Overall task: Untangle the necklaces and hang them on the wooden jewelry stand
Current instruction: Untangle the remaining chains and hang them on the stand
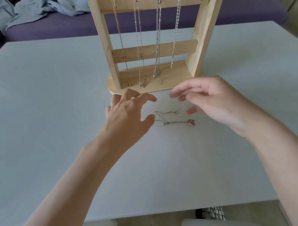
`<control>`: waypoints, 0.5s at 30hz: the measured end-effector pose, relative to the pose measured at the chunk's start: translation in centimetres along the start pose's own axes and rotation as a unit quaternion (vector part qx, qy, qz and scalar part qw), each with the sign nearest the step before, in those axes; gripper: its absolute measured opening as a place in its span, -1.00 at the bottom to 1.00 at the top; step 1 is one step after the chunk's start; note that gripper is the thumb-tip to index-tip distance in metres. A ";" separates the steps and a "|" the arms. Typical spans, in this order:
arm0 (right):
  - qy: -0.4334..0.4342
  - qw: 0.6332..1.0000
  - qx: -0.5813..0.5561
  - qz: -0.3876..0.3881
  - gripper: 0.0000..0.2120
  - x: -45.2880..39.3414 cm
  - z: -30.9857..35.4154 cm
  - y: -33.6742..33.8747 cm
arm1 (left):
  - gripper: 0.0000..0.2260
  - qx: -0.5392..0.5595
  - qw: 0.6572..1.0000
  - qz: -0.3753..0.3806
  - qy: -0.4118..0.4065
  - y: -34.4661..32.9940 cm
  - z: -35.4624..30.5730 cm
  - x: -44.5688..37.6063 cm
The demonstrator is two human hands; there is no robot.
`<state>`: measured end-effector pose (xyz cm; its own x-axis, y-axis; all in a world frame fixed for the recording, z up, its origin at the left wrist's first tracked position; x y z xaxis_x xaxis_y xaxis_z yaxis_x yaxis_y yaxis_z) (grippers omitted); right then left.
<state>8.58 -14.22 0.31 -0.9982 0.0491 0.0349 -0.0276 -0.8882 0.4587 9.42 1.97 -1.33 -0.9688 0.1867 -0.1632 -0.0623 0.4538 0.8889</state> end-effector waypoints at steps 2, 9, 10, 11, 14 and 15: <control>0.022 0.995 0.059 -0.081 -0.61 -0.3 -0.6 1.8 | -0.66 -0.019 1.000 0.012 -0.012 -0.5 -0.3 0.0; 0.038 0.969 0.243 -0.008 -0.95 0.7 -2.3 0.7 | -0.77 -0.024 0.998 -0.007 -0.064 -1.4 -1.5 0.0; 0.049 0.965 0.258 -0.006 -0.95 0.7 -2.2 0.4 | -0.80 -0.018 0.997 -0.014 -0.074 -1.5 -1.9 0.0; 0.056 0.961 0.272 -0.006 -0.91 0.6 -2.2 0.0 | -0.84 -0.013 0.996 -0.018 -0.081 -1.7 -2.1 0.0; 0.051 0.955 0.293 -0.011 -0.83 0.7 -2.5 -0.2 | -0.92 -0.010 0.996 -0.025 -0.090 -2.0 -2.2 0.0; 0.048 0.953 0.300 -0.013 -0.86 0.7 -2.6 -0.1 | -0.94 -0.011 0.995 -0.029 -0.090 -2.0 -2.2 0.0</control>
<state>7.76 -15.23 -1.99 -0.9987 0.0000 -0.0518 -0.0458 -0.4648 0.8842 9.01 -0.82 -2.19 -0.9045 0.3153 -0.2873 -0.1240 0.4499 0.8844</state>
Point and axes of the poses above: each hand's wrist, its own x-axis away from the middle knuckle, its own y-axis out of the back of the hand, z = x × y, the point moved 6 cm from there along -x, towards the middle knuckle, and after that the axes turned 9 degrees about -z, right-handed, at the moved point
